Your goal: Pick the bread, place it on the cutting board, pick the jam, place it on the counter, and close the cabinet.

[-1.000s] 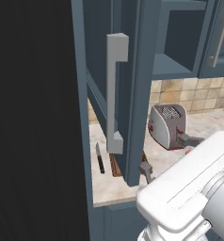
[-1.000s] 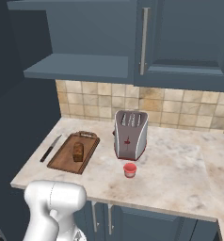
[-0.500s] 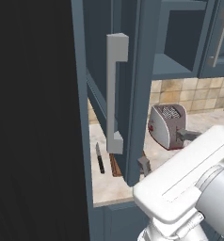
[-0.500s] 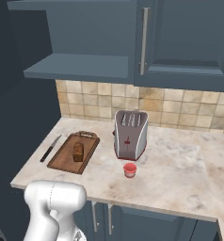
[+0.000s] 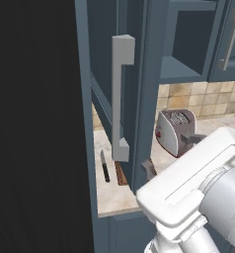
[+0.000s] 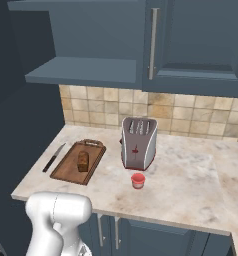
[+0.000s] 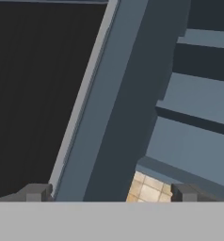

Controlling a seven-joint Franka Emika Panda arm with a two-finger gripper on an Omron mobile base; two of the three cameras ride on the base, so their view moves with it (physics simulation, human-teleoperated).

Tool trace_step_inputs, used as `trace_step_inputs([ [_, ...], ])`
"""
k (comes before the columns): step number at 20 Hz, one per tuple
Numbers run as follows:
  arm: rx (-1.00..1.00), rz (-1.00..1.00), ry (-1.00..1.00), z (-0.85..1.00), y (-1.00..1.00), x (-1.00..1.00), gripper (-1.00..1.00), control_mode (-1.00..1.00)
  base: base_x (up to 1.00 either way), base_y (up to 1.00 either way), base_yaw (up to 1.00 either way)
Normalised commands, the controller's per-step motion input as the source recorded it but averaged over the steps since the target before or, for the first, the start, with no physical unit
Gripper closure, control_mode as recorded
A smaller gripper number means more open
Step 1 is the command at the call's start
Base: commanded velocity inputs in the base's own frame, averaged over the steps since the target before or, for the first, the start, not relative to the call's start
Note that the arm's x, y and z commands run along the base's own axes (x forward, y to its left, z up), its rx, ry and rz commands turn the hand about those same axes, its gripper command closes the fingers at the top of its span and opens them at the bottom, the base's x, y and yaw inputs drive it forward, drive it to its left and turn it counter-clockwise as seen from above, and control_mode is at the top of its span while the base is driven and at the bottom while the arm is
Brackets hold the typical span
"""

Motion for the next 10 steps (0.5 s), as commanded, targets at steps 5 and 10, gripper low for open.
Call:
trace_step_inputs([
  [5,0.0,0.03,-0.08,-0.24,0.0,0.26,-1.0,-1.0,0.0,0.0,0.0],
  [10,0.0,0.04,-0.07,-0.29,0.08,0.2,-1.0,-1.0,0.0,0.0,0.0],
])
